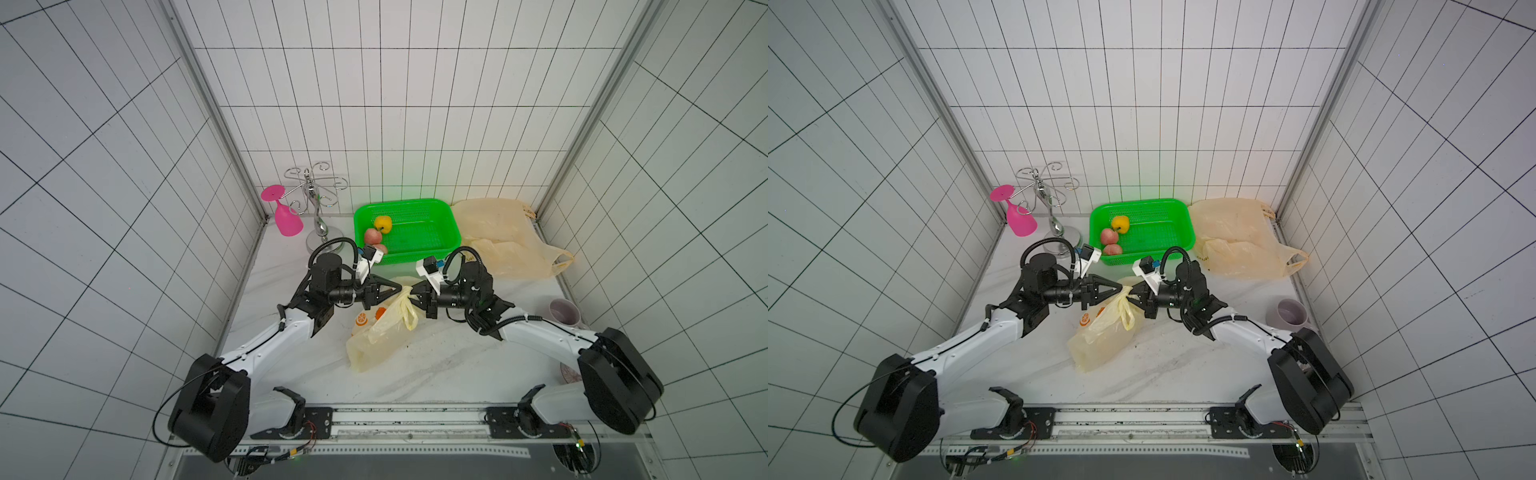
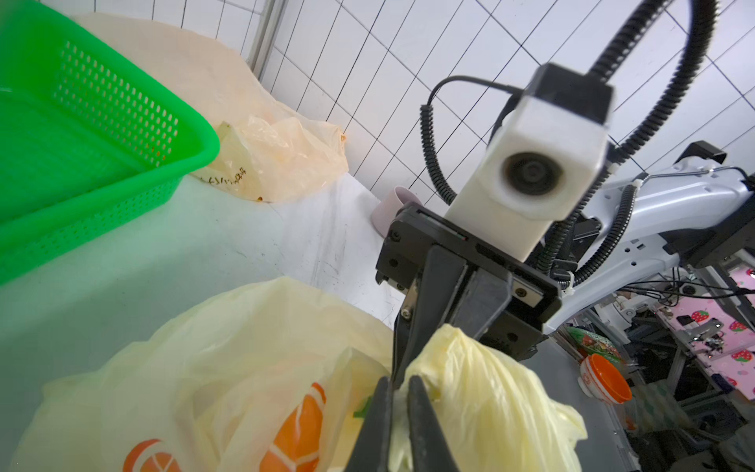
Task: Place the peach into a plastic bag & tie a knot
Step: Tie the plastic bag at the center of the board.
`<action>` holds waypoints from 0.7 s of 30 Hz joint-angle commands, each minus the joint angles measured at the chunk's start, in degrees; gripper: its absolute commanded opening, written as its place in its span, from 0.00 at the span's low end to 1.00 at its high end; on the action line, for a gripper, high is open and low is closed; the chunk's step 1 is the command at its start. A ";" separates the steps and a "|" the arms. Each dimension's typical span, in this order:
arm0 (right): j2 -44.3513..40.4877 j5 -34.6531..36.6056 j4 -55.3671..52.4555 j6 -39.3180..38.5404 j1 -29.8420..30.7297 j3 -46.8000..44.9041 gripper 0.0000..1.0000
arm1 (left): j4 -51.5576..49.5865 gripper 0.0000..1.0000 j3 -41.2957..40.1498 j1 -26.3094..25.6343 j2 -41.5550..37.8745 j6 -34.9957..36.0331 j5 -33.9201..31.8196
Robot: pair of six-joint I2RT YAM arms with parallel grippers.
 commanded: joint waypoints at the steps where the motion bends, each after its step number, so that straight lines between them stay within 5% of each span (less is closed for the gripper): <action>1: 0.26 1.41 0.79 0.02 0.15 2.29 0.01 | 0.11 0.00 1.50 0.07 -0.55 -0.04 3.27; 10: -4.32 10.44 -9.12 -1.75 -0.24 2.51 0.37 | 1.53 0.00 3.54 5.58 -1.10 -1.91 -0.39; 17: -11.80 25.59 -30.82 -1.57 -1.07 7.59 0.40 | 6.16 0.00 1.38 6.35 -1.35 -6.28 -5.92; 21: -16.97 30.47 -46.57 5.81 -1.04 13.10 0.37 | 9.64 0.00 -0.43 6.28 -2.84 -9.86 -8.20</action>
